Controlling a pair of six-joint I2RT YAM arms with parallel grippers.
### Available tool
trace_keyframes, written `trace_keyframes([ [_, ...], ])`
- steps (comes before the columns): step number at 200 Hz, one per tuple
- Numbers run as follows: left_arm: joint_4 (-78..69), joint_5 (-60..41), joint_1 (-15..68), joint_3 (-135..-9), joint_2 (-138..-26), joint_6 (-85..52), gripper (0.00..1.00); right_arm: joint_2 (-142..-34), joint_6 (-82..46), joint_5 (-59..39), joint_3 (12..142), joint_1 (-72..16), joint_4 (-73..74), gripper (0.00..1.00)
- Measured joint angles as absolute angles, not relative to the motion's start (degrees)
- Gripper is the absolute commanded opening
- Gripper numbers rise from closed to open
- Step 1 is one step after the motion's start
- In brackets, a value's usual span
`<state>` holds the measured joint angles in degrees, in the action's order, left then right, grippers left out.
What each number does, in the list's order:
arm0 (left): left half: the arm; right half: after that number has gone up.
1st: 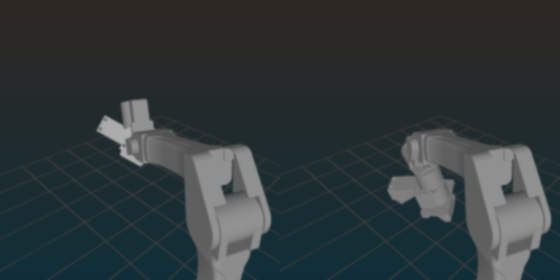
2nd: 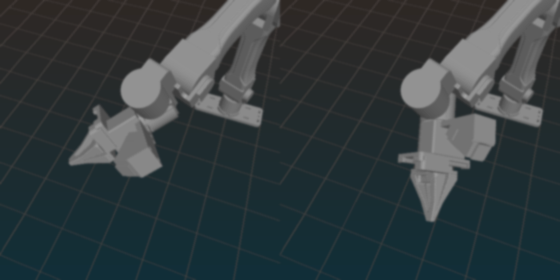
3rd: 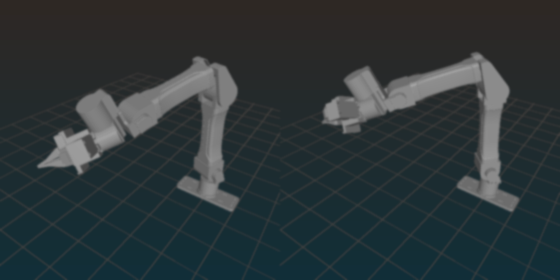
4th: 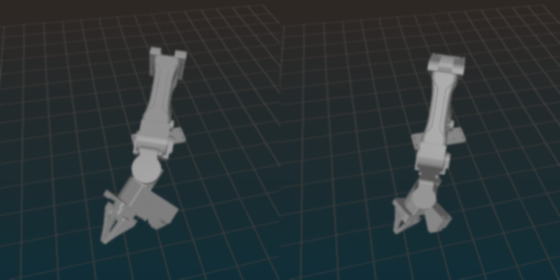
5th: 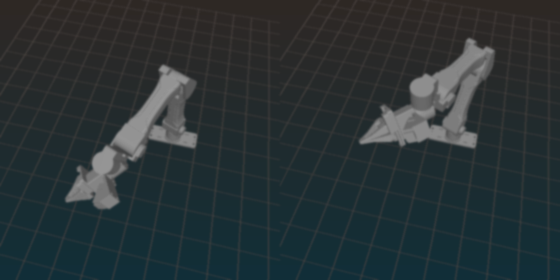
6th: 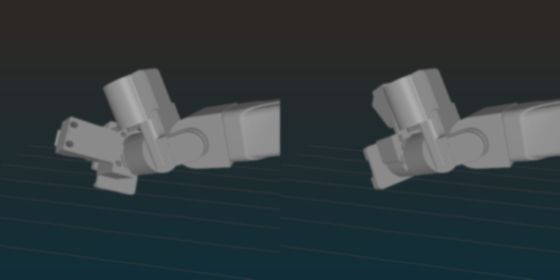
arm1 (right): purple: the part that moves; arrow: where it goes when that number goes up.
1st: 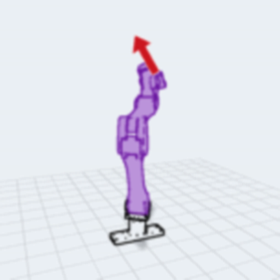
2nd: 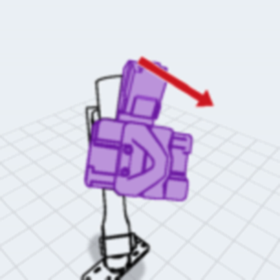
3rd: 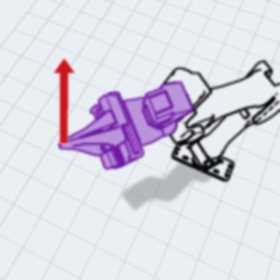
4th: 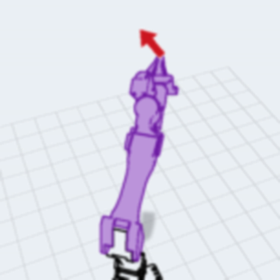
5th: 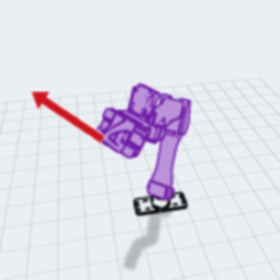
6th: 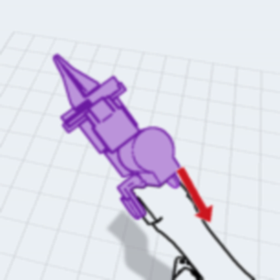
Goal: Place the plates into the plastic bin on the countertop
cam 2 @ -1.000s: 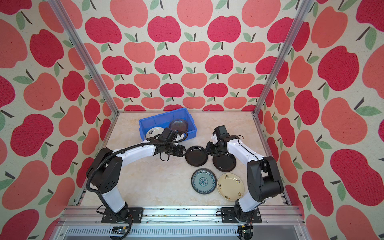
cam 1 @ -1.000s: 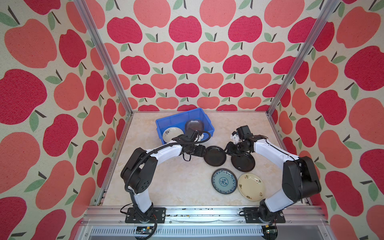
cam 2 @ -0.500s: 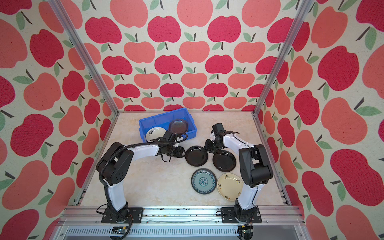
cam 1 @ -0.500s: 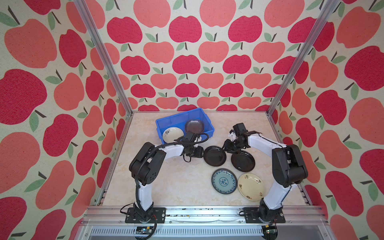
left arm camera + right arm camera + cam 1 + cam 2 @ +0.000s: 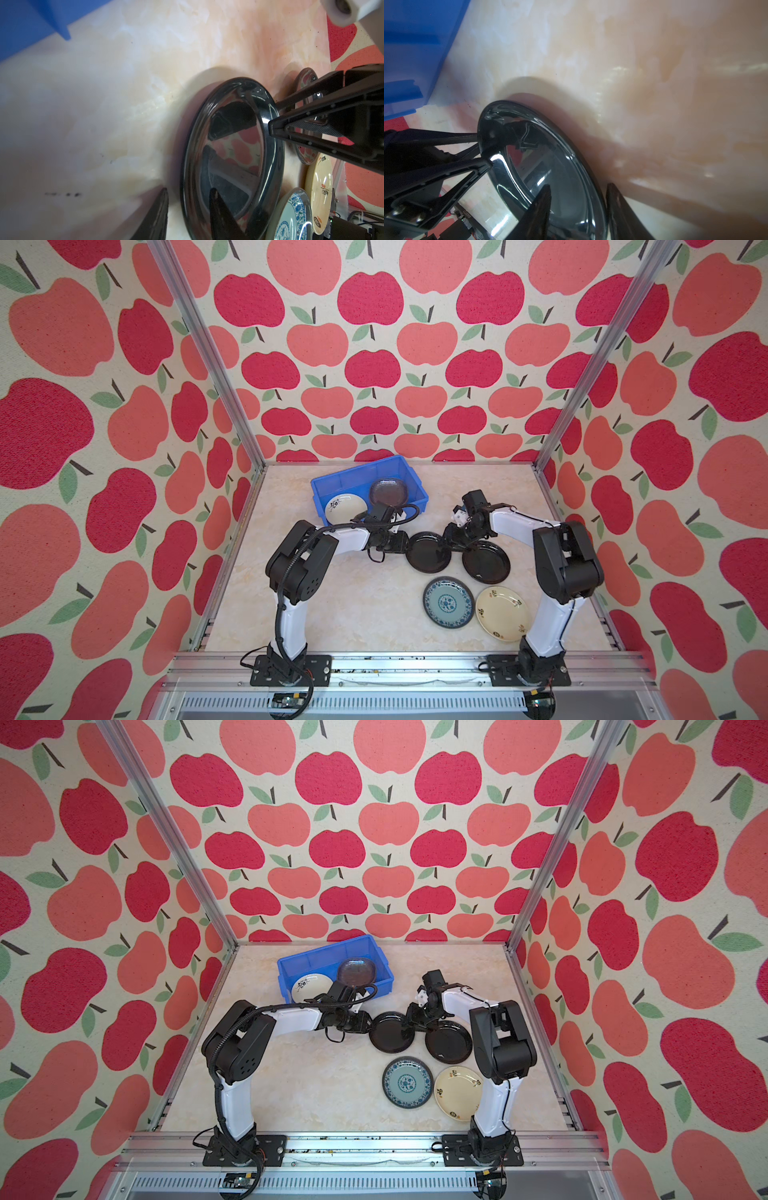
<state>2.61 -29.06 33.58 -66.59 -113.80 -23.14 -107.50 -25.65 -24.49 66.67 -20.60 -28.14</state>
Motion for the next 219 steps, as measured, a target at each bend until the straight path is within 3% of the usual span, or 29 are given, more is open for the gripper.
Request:
trace_keyframes([
  [40,2.2,-30.0,33.2,-66.7,-114.4,-23.4,0.23,-107.5,-28.0,-31.6,62.6,-20.0,-21.2,0.41],
  [61,2.2,-30.0,33.1,-66.7,-114.5,-23.6,0.23,-107.5,-30.0,-35.3,60.4,-19.9,-16.9,0.29],
  [97,2.5,-29.5,32.7,-66.7,-114.4,-24.4,0.23,-105.8,-32.1,-40.2,58.6,-19.2,-13.6,0.0],
  [111,2.2,-29.4,32.8,-66.8,-114.2,-24.7,0.24,-104.1,-32.4,-38.6,58.3,-19.5,-13.7,0.0],
  [125,2.7,-29.4,33.1,-66.8,-113.7,-25.0,0.32,-102.9,-32.4,-38.0,58.2,-19.8,-14.7,0.0],
  [146,4.0,-28.7,33.8,-66.7,-111.4,-25.5,0.56,-99.7,-31.6,-36.9,58.3,-19.9,-17.6,0.0],
  [161,5.8,-27.9,34.5,-66.7,-108.0,-25.5,0.67,-96.5,-30.5,-35.1,59.5,-19.9,-21.5,0.0],
  [186,9.0,-25.3,35.1,-67.2,-100.8,-25.8,0.72,-91.6,-29.1,-30.2,64.8,-19.9,-27.7,0.0],
  [219,12.3,-18.3,32.9,-67.8,-90.8,-26.5,0.71,-88.7,-29.0,-24.6,74.9,-21.2,-29.9,0.0],
])
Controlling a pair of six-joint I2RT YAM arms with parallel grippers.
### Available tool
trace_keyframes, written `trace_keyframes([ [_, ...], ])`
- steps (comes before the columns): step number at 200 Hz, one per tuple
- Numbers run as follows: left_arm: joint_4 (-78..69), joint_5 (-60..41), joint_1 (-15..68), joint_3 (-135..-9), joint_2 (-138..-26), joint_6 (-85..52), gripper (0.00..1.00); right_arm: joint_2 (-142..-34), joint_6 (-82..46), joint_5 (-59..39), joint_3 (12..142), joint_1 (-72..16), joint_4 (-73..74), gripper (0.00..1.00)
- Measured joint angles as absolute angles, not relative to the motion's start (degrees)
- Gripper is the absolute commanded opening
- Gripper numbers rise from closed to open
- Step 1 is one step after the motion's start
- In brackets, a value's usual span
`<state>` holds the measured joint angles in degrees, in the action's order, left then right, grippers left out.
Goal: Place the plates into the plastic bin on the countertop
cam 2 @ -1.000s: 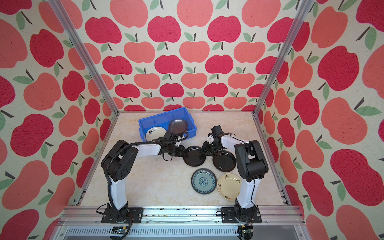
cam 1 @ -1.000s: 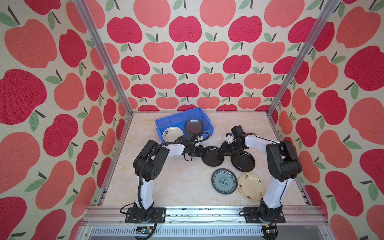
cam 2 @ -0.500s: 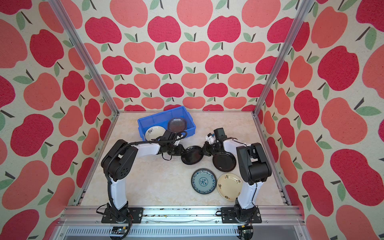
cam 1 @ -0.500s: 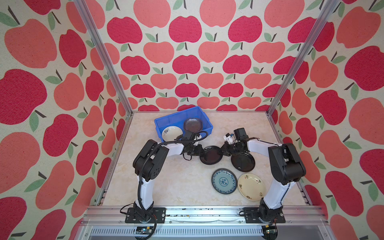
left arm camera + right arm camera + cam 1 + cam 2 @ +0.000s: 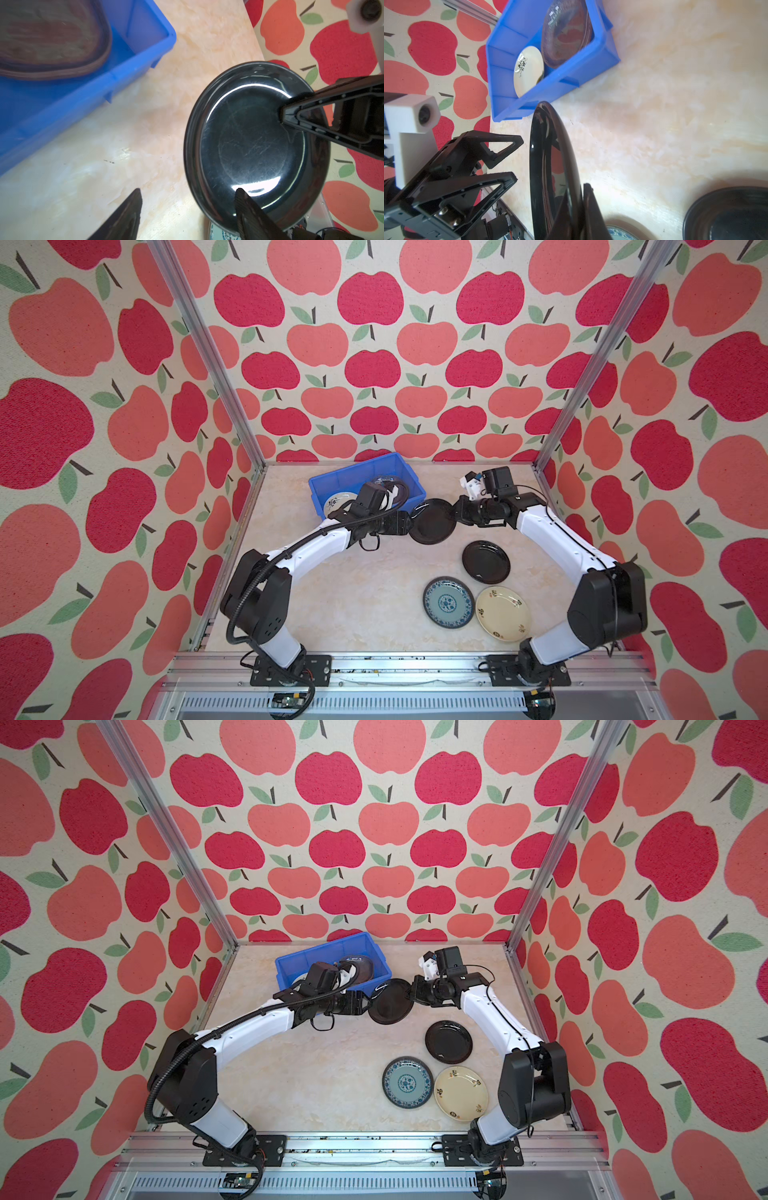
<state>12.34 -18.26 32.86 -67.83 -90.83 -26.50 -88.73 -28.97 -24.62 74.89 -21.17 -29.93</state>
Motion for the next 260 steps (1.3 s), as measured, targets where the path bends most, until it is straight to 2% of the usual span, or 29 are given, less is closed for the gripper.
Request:
trace_keyframes([
  [21,14.9,-12.3,28.8,-67.8,-85.6,-28.1,0.7,-91.3,-29.0,-22.3,83.6,-23.7,-29.6,0.0],
  [42,15.2,-8.7,23.5,-66.3,-81.8,-29.3,0.69,-98.5,-29.0,-21.8,94.9,-26.4,-29.0,0.0],
  [66,15.7,-6.7,17.5,-62.8,-79.4,-30.2,0.68,-110.5,-29.0,-22.1,109.7,-28.8,-29.4,0.0],
  [102,16.2,-6.0,12.1,-57.7,-77.9,-30.6,0.67,-131.7,-28.7,-22.2,137.8,-31.9,-37.6,0.0],
  [122,15.2,-7.4,9.0,-55.8,-77.5,-31.2,0.66,-139.5,-29.0,-22.7,146.7,-33.5,-39.7,0.0],
  [260,0.7,-12.5,6.9,-49.4,-83.3,-34.6,0.58,-157.0,-35.1,-26.7,152.1,-37.9,-29.3,0.0],
])
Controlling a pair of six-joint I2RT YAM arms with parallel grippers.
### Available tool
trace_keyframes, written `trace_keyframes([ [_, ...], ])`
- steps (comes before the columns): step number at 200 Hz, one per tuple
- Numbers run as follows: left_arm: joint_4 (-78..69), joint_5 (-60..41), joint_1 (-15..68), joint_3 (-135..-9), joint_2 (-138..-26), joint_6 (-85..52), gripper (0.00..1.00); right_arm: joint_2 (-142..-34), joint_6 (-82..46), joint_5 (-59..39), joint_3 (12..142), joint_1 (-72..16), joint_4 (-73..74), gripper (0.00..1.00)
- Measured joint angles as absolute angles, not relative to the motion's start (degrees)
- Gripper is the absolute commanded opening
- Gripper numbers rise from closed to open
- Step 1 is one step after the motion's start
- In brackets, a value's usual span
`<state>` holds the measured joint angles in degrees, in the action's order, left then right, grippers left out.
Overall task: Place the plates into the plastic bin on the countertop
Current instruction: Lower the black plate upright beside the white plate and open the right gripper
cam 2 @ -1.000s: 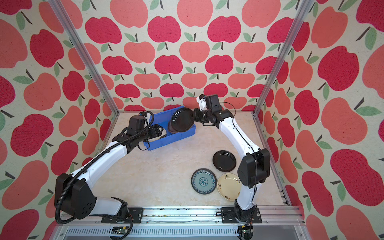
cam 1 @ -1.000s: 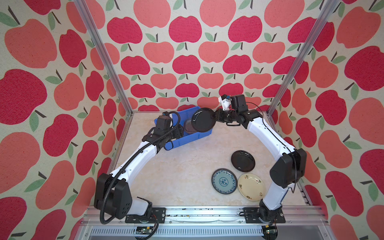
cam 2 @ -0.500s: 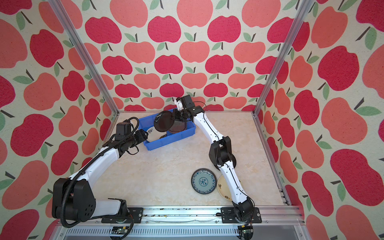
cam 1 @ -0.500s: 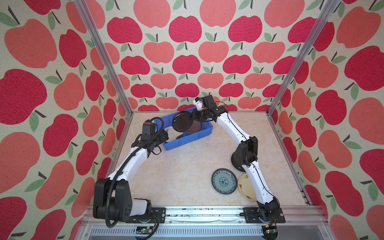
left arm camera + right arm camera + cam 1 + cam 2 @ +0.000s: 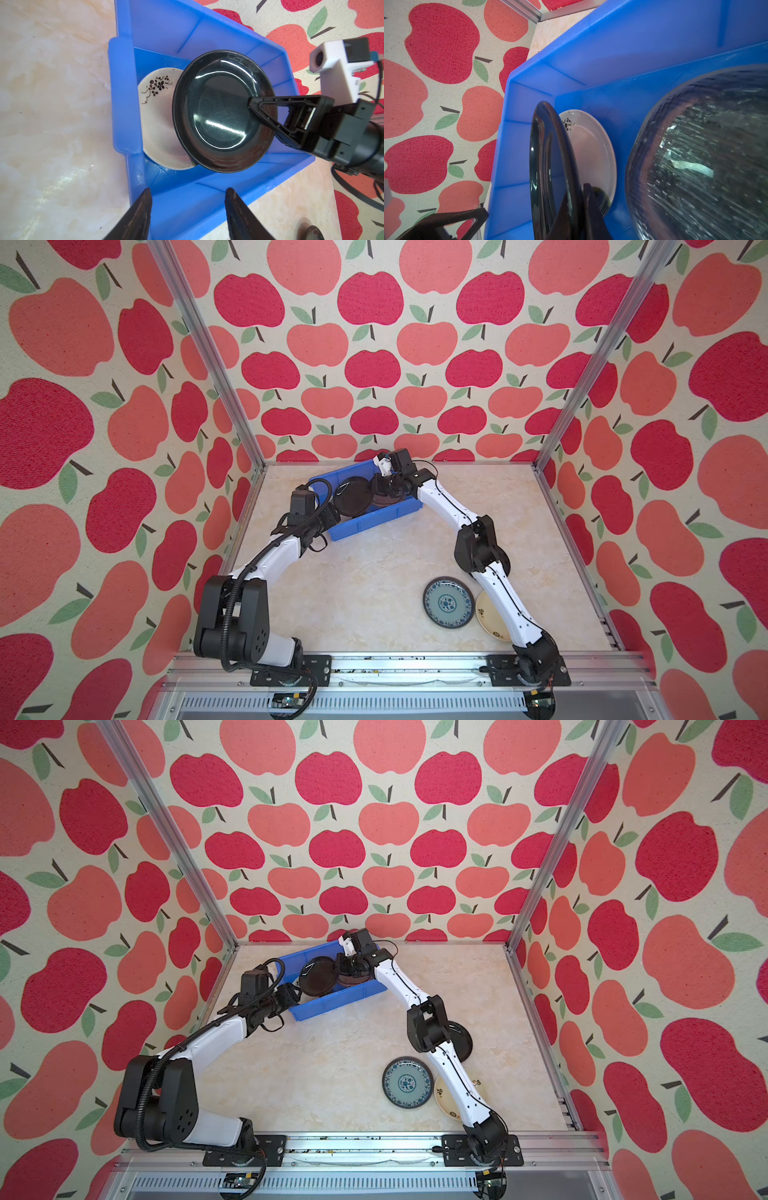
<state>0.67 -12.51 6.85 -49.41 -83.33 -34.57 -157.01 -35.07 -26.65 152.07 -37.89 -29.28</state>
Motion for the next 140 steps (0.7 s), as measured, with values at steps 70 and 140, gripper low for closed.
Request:
trace_keyframes([
  [70,5.6,-12.4,4.2,-49.1,-79.7,-33.3,0.66,-160.4,-38.2,-27.1,152.8,-38.9,-26.8,0.0],
  [140,6.4,-12.5,2.1,-46.7,-78.3,-33.1,0.66,-148.6,-38.9,-28.9,127.9,-39.0,-16.8,0.0],
])
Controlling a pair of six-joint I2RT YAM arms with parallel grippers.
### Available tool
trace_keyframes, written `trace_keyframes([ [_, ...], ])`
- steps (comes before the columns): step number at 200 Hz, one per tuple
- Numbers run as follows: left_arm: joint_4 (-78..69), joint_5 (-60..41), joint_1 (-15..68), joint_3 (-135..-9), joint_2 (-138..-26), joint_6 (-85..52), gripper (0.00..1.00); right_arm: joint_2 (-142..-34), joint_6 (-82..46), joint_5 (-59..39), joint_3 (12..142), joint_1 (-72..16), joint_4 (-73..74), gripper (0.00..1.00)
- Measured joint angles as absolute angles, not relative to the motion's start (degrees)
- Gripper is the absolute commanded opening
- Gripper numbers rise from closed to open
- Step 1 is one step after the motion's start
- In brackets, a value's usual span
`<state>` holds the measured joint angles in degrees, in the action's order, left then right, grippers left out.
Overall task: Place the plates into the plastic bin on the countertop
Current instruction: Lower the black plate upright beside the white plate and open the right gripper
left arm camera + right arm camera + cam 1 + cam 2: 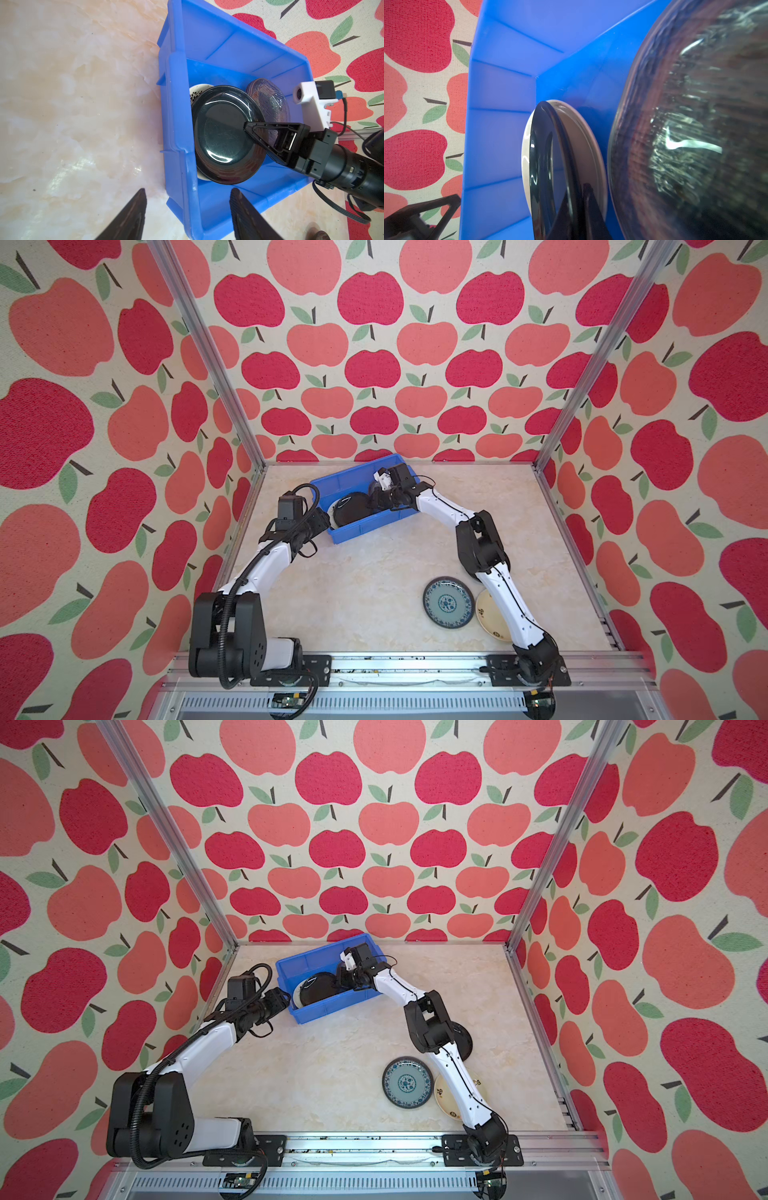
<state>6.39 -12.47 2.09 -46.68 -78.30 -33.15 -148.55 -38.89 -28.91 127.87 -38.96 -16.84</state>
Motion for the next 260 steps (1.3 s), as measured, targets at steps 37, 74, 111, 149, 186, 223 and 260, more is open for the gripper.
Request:
trace_keyframes([
  [37,6.1,-12.5,2.1,-45.2,-77.8,-33.2,0.66,-142.8,-38.9,-29.3,117.8,-39.0,-13.3,0.0],
  [74,5.6,-12.6,2.1,-44.7,-77.6,-33.2,0.67,-141.6,-38.6,-29.4,116.6,-39.2,-14.4,0.0],
  [111,4.4,-13.2,2.1,-44.7,-78.3,-33.2,0.67,-142.1,-36.9,-28.4,123.0,-40.3,-19.4,0.14],
  [149,4.0,-14.0,2.2,-44.7,-79.3,-33.2,0.67,-143.2,-34.5,-26.5,128.9,-41.9,-24.4,0.19],
  [186,4.0,-14.1,2.3,-44.7,-79.6,-33.2,0.67,-144.9,-33.6,-24.8,132.2,-42.2,-28.8,0.21],
  [223,3.9,-14.2,2.4,-44.7,-79.8,-33.2,0.67,-148.6,-31.2,-20.6,139.4,-42.2,-36.1,0.23],
  [260,3.6,-14.5,2.4,-44.7,-81.2,-33.2,0.67,-149.4,-29.6,-18.1,141.0,-42.5,-39.8,0.31],
])
